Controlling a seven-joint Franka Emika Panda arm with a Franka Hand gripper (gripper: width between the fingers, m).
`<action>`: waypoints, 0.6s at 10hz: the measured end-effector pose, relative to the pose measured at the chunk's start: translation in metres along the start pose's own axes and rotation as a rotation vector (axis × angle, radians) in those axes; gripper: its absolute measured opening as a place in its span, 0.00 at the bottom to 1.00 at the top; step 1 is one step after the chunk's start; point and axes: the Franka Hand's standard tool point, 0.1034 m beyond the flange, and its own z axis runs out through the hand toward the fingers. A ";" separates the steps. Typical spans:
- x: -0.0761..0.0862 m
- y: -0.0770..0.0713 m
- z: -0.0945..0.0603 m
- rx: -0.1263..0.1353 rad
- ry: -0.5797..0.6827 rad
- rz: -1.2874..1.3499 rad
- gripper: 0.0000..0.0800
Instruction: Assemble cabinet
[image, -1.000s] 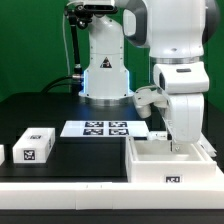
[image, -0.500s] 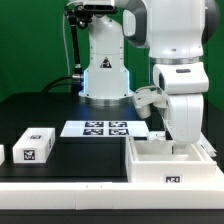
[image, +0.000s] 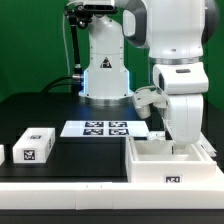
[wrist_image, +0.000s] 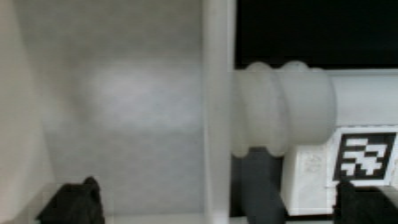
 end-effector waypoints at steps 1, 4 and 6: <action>0.000 0.000 -0.010 0.004 -0.009 0.008 0.81; 0.006 -0.024 -0.051 -0.021 -0.031 0.023 0.81; 0.033 -0.045 -0.064 -0.029 -0.029 0.039 0.81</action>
Offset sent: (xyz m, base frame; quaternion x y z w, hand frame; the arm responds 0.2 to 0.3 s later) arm -0.0440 0.0127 0.0351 -0.0005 -0.0075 0.0267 0.9996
